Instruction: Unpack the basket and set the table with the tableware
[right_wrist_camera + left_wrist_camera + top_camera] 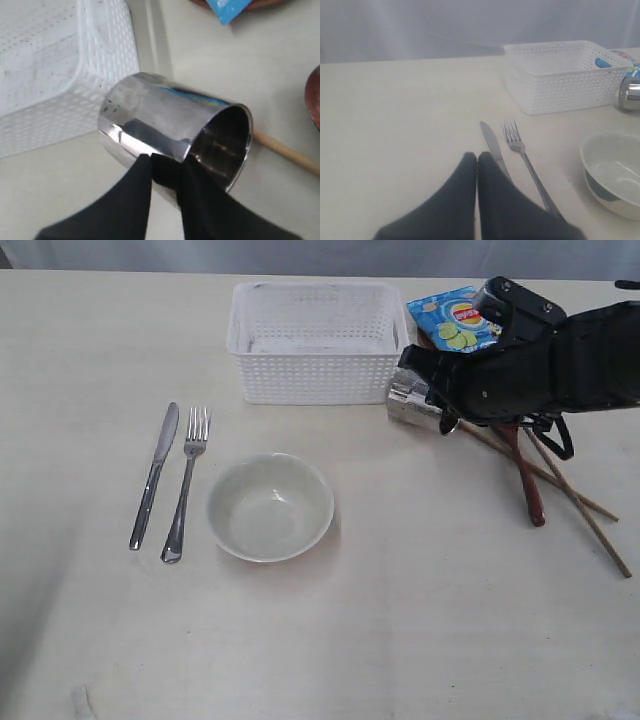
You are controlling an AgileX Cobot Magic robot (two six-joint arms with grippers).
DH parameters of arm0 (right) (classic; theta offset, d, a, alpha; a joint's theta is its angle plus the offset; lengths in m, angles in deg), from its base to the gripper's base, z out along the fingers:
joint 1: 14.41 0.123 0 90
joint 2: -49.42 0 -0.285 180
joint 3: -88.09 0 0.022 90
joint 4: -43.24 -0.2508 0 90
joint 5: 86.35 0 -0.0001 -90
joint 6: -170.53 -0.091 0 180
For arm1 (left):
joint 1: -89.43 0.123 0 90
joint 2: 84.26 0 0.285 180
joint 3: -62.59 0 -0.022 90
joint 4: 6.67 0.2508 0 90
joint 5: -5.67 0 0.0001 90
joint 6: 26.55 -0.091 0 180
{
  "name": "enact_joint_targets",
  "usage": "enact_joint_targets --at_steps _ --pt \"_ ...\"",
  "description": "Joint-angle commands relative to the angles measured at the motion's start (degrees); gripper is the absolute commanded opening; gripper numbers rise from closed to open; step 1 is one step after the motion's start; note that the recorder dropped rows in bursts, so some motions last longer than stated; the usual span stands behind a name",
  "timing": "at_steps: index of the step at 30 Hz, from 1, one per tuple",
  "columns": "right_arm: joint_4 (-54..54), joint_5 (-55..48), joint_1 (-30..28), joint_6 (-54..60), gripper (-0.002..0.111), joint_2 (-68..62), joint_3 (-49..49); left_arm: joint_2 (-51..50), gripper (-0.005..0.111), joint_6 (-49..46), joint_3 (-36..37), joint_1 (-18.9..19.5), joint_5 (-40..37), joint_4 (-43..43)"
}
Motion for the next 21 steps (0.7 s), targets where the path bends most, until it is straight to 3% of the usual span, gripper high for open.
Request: enact_joint_targets --at_steps 1,7,12,17,21 --pt "0.78 -0.89 0.07 0.26 0.001 0.56 -1.61 0.19 0.000 0.17 0.18 -0.33 0.10 0.02" --pt "1.36 -2.98 0.12 7.67 0.000 12.53 -1.72 0.19 0.000 0.00 0.18 -0.33 0.10 0.02" --pt "5.28 -18.01 0.12 7.14 0.000 19.36 -3.63 0.19 0.000 0.00 0.18 -0.33 0.10 0.02" --pt "16.08 -30.46 1.15 -2.88 0.000 17.99 -8.36 0.19 0.000 0.00 0.18 -0.33 0.10 0.02" --pt "32.28 -31.03 6.74 -16.41 0.000 15.22 -14.39 0.19 0.000 0.00 0.18 -0.33 0.10 0.02"
